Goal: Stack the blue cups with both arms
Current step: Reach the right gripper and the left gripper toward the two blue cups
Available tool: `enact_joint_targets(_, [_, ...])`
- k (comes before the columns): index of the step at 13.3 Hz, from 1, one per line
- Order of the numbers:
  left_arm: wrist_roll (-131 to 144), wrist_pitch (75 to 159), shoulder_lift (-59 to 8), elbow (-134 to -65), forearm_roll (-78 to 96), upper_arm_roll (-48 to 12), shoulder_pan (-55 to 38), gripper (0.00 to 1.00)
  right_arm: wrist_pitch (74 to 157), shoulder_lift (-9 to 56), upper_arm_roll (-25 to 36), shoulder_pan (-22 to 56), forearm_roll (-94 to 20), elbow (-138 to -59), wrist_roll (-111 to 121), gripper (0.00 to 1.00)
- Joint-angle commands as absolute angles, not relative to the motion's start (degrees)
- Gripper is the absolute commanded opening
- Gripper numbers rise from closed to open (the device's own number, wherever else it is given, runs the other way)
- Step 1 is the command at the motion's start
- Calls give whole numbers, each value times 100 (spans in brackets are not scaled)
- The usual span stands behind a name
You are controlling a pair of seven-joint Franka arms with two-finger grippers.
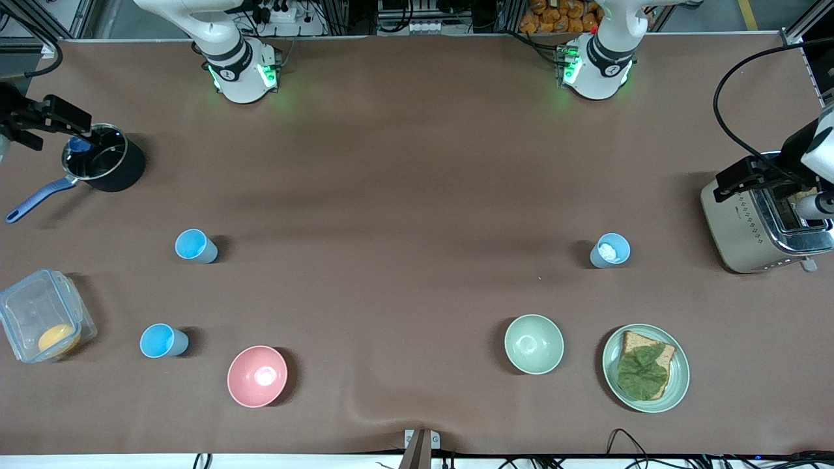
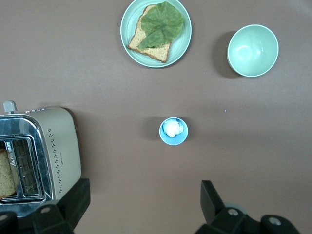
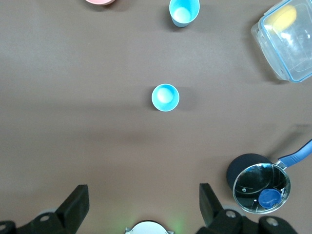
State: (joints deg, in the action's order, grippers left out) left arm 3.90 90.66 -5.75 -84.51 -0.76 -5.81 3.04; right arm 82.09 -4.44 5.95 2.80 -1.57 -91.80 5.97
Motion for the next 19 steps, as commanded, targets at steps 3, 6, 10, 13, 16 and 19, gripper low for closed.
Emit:
enact_joint_targets(3, [474,8851,-554,-8394,-96,-606,194,100,8148,-457,642,378,-185,-9246,527,100])
enact_joint_targets(6, [369,9051,-720,-8726,-106,-659,281,100,7902,-387,659,325,-211,-9368,545,100])
enact_joint_targets(10, [369,10237,-563,-10052,-97,-659,316,100,9241,42,650,352,-272,-10710,580,100])
enact_joint_targets(13, [369,11071,-571,-10790,-88,-659,377,100,10272,726,659,247,-290,-11162,738,100])
enact_joint_targets(16, [369,12030,-606,-11494,-79,-659,404,100,11352,1711,659,-33,-281,-11145,921,100])
enact_joint_targets(19, [369,12960,-685,-12249,-70,-668,396,100,11961,2266,650,-473,-447,-11136,1914,100])
